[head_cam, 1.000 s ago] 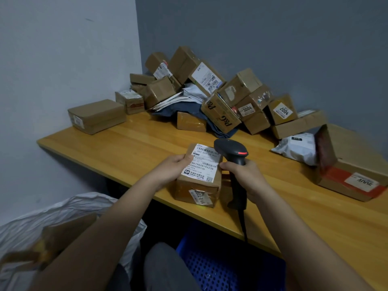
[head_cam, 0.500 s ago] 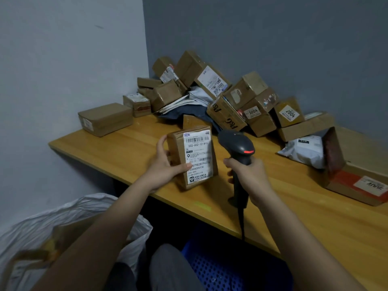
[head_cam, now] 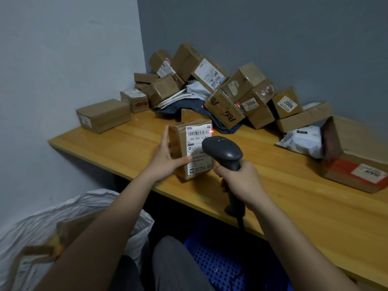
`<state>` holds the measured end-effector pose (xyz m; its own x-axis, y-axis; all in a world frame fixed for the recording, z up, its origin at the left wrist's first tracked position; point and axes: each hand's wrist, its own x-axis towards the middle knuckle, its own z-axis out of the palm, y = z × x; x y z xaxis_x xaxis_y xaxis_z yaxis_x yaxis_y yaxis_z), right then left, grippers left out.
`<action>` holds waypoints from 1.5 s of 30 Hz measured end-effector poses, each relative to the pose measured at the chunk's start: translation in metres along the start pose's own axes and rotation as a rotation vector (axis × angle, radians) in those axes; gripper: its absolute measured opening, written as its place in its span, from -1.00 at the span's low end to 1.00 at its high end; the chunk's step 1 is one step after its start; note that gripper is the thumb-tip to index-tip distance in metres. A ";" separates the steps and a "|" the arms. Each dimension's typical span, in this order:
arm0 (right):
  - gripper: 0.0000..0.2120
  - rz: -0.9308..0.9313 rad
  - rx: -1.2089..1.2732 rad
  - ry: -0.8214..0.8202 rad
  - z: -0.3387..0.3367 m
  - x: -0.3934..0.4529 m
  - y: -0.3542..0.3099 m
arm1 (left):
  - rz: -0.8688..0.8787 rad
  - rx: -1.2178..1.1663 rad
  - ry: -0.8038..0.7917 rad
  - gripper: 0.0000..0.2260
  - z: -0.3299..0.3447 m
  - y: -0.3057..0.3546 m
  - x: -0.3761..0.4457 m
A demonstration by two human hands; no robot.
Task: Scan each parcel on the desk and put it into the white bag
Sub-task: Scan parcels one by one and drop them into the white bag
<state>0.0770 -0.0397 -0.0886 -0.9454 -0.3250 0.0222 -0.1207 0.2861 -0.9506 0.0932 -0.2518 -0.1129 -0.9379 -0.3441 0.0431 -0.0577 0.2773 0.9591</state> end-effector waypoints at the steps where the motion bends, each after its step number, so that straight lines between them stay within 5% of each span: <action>1: -0.88 0.005 -0.001 -0.003 0.000 -0.001 0.000 | -0.010 0.013 0.001 0.20 0.000 -0.001 0.001; 10: -0.90 0.012 0.006 -0.018 0.000 -0.002 -0.002 | -0.018 0.035 0.007 0.18 -0.002 -0.006 0.007; 19: -0.92 -0.032 -0.023 -0.070 0.015 -0.003 -0.010 | 0.010 -0.201 0.094 0.05 -0.015 -0.014 -0.016; 30: -0.84 -0.188 -0.179 -0.279 0.148 0.007 -0.040 | 0.040 -0.334 0.568 -0.07 -0.152 -0.068 -0.100; 38: -0.84 -0.248 -0.443 -0.553 0.265 -0.003 -0.023 | -0.222 -0.138 0.807 -0.14 -0.230 -0.171 -0.168; 45: -0.77 -0.215 -0.626 -0.631 0.296 0.008 0.010 | -0.548 0.115 0.540 -0.04 -0.229 -0.271 -0.161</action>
<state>0.1582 -0.3058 -0.1890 -0.5648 -0.8077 -0.1692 -0.5912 0.5390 -0.6000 0.3385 -0.4765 -0.3155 -0.4703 -0.8400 -0.2706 -0.5279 0.0220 0.8490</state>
